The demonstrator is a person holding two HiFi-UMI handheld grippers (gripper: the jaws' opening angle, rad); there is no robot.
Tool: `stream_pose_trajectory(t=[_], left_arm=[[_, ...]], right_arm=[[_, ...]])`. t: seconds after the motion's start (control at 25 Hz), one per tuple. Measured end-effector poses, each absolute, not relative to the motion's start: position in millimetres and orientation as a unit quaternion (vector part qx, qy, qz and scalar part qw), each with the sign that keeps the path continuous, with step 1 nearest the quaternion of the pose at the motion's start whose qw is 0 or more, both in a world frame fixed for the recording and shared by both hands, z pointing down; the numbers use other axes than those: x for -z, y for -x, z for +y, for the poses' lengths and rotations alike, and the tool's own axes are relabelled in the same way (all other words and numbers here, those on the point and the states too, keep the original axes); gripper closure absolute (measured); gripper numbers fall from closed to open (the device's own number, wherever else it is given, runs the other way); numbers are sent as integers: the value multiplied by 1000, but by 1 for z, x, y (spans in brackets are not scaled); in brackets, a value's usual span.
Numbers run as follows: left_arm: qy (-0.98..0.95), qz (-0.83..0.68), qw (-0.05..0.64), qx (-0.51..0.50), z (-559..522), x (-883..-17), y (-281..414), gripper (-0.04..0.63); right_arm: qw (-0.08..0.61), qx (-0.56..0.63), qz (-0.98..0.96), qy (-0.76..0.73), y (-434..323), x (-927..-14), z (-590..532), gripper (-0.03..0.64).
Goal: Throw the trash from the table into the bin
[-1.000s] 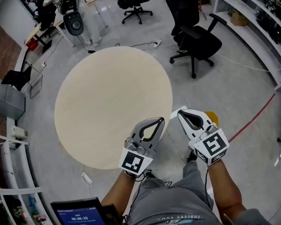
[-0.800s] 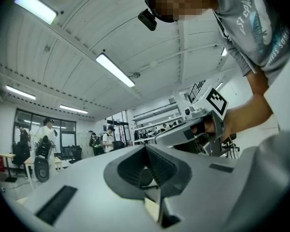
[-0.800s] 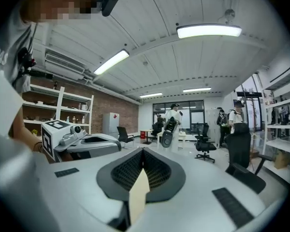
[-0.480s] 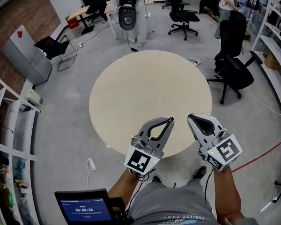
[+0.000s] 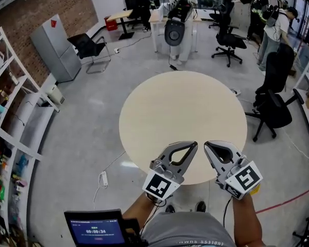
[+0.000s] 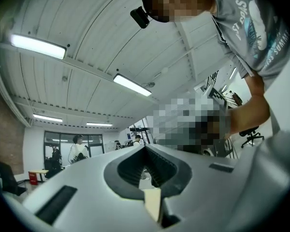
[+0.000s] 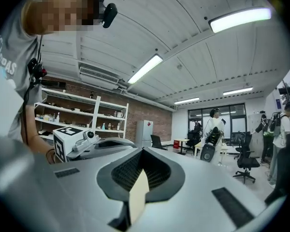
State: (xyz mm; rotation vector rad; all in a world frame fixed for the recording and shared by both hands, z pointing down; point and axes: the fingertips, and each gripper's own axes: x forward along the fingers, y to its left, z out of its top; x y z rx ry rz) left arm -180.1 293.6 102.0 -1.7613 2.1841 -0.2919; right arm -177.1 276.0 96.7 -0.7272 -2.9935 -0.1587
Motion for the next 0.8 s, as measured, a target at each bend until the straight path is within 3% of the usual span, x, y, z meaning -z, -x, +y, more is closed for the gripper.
stream_pose_trajectory(t=[0.16, 0.44, 0.6, 0.8], left_arm=[[591, 783, 160, 110, 323, -89, 224, 562], [557, 812, 141, 103, 311, -98, 184, 561], [561, 810, 141, 95, 300, -97, 199, 563], [554, 814, 139, 106, 297, -110, 238, 562]], right_arm=[[14, 59, -963, 263, 221, -79, 305, 609], [1, 77, -944, 319, 181, -80, 296, 609], [26, 74, -949, 305, 197, -81, 283, 609], [5, 59, -945, 323, 235, -99, 279, 609]])
